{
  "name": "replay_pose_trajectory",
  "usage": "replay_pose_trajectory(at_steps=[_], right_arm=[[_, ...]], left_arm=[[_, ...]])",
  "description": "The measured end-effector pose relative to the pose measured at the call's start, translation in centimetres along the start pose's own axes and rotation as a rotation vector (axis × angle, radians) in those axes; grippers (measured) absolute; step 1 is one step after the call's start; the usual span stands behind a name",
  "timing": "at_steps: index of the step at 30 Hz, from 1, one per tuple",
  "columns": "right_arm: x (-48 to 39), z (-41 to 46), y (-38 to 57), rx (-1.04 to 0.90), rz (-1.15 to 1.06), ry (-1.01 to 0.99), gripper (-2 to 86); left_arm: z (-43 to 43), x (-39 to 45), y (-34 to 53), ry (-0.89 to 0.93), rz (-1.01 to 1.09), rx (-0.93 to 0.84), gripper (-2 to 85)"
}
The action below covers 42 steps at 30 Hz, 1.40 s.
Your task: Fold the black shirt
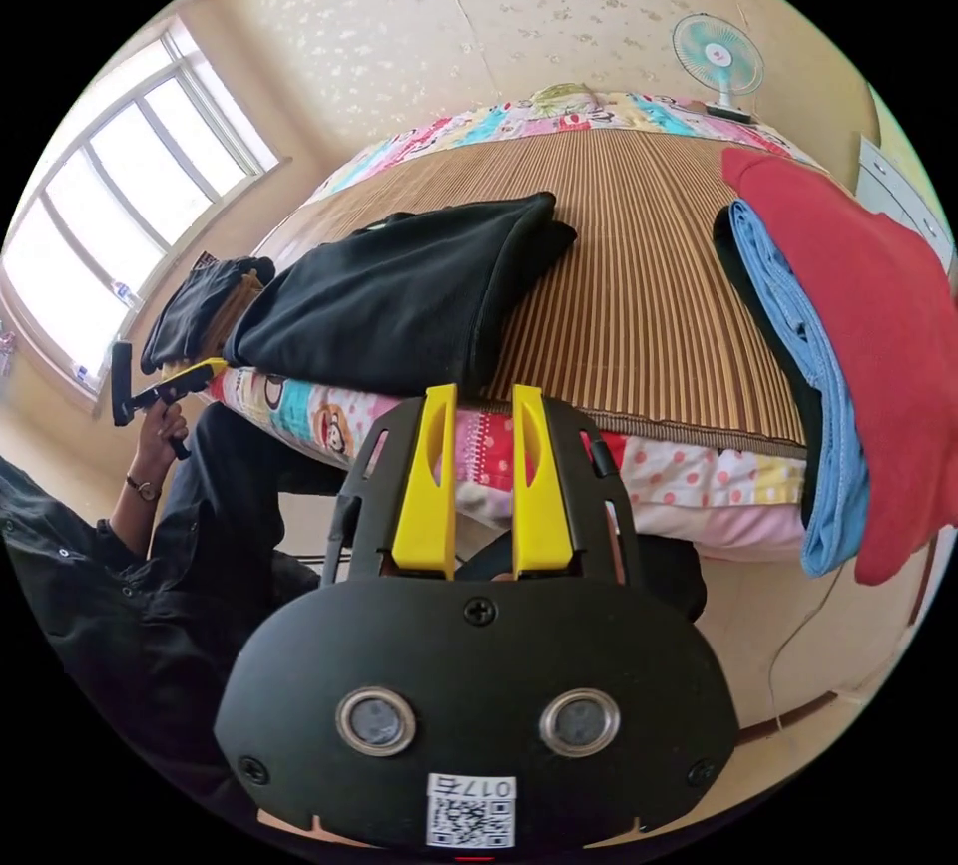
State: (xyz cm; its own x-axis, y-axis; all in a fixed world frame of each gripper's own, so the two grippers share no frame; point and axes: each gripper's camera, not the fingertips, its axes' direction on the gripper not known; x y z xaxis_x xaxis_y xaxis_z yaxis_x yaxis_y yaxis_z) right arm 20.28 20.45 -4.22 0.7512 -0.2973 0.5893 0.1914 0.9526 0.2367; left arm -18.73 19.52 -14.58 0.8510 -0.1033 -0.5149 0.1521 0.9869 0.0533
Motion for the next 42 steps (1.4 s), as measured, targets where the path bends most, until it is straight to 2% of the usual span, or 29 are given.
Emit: replay_pose_trajectory(at_steps=[4, 8, 13, 17, 21, 23, 26, 33, 36, 39, 42], right_arm=[[-2.7, 1.2, -0.3, 0.003, -0.031, 0.061, 8.7], [-3.9, 2.6, -0.6, -0.005, 0.007, 0.029, 6.7], [-7.1, 2.8, -0.6, -0.04, -0.108, 0.189, 3.9], [-9.3, 1.8, -0.4, 0.008, -0.173, 0.304, 3.2], [-9.3, 1.1, 0.6, 0.069, -0.121, 0.362, 2.9], [-8.2, 1.6, 1.3, 0.061, -0.058, 0.354, 2.8], [-6.1, 3.8, 2.6, -0.016, 0.036, 0.328, 2.8], [-5.3, 4.2, 3.5, -0.046, 0.048, 0.313, 3.9], [-4.7, 3.5, 3.5, -0.085, -0.013, 0.189, 5.4], [-4.0, 2.2, 3.8, -0.103, -0.033, 0.19, 7.6], [-3.3, -0.1, 4.1, -0.044, 0.001, 0.181, 8.2]], left_arm=[[1.4, 0.7, -0.5, 0.004, -0.018, -0.052, 11.0], [2.3, 0.9, -0.1, 0.052, -0.025, -0.051, 9.6], [1.3, 1.0, 0.7, 0.066, 0.061, -0.04, 6.1], [-1.0, 0.3, 0.4, 0.1, 0.155, -0.003, 4.9], [-2.6, -0.6, 1.1, 0.138, 0.197, 0.022, 4.4], [-2.0, -1.5, 1.9, 0.118, 0.188, -0.012, 4.1], [-0.7, -3.7, 3.6, 0.182, 0.128, -0.063, 3.7], [-1.4, -4.9, 4.6, 0.23, 0.147, -0.056, 5.1], [-3.9, -6.3, 4.2, 0.152, 0.066, 0.05, 6.8], [-6.0, -7.9, 3.4, 0.125, 0.003, 0.134, 10.9], [-5.0, -9.8, 2.0, 0.267, -0.079, 0.068, 12.8]])
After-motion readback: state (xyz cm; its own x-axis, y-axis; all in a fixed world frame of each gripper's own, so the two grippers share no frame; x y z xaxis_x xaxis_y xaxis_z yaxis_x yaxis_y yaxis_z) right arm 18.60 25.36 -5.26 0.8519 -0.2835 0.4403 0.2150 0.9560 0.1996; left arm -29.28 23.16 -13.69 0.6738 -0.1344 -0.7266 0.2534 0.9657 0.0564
